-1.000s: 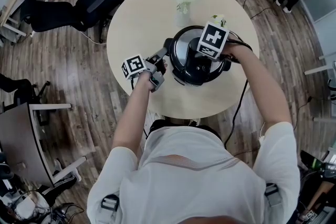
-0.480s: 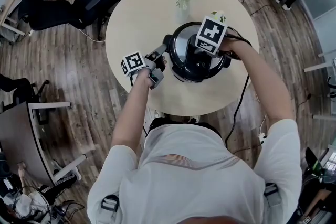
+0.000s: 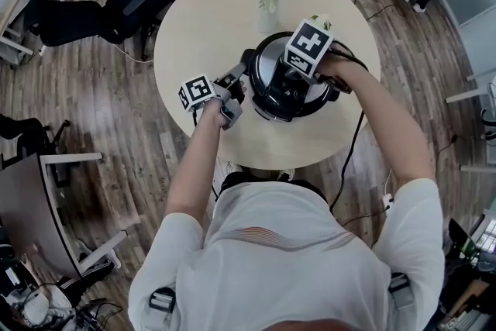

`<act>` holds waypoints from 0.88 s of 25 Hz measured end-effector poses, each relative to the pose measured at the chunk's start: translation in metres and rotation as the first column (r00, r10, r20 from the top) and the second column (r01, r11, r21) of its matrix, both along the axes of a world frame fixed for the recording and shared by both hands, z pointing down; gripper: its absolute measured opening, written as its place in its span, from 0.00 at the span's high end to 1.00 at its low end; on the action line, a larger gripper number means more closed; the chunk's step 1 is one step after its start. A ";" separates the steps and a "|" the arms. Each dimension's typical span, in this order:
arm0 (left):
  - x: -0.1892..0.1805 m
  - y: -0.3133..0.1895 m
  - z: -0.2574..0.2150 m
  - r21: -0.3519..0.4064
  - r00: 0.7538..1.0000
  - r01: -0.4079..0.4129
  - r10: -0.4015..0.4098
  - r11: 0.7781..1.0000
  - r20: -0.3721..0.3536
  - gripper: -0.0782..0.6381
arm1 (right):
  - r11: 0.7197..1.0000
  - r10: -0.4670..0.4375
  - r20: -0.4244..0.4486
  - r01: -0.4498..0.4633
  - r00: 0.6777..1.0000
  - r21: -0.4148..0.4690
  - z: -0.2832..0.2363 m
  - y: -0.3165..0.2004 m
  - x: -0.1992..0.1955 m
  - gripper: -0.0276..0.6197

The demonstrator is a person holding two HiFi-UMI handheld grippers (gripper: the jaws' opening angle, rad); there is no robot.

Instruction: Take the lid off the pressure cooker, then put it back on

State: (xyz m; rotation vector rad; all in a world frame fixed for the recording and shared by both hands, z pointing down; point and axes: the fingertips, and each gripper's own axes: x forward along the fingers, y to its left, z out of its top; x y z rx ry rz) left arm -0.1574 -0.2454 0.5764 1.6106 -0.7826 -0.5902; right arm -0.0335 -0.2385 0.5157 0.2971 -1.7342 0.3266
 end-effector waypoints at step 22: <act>-0.002 0.006 -0.001 -0.002 0.998 0.059 -0.059 0.998 0.009 0.80 | 0.920 0.392 -0.032 -0.392 0.919 -0.008 -0.001 -0.009 0.006 0.51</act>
